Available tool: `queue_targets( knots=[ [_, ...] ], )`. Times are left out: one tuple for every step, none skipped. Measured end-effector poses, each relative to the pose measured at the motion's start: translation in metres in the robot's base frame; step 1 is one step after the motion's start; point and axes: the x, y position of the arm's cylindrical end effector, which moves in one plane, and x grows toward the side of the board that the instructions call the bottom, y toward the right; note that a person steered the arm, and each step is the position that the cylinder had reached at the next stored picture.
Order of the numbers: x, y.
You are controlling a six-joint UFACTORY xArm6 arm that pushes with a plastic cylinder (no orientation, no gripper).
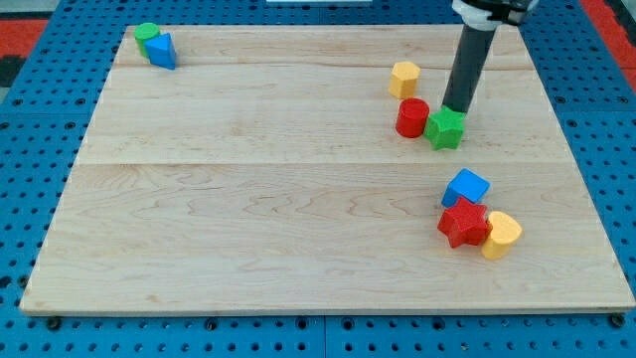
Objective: Push the green star left side of the blue cube
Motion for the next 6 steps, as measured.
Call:
queue_targets(
  knots=[
    [0.033, 0.001],
    [0.021, 0.01],
    [-0.035, -0.003],
    [-0.001, -0.015],
    [0.025, -0.018],
    [0.072, -0.022]
  ],
)
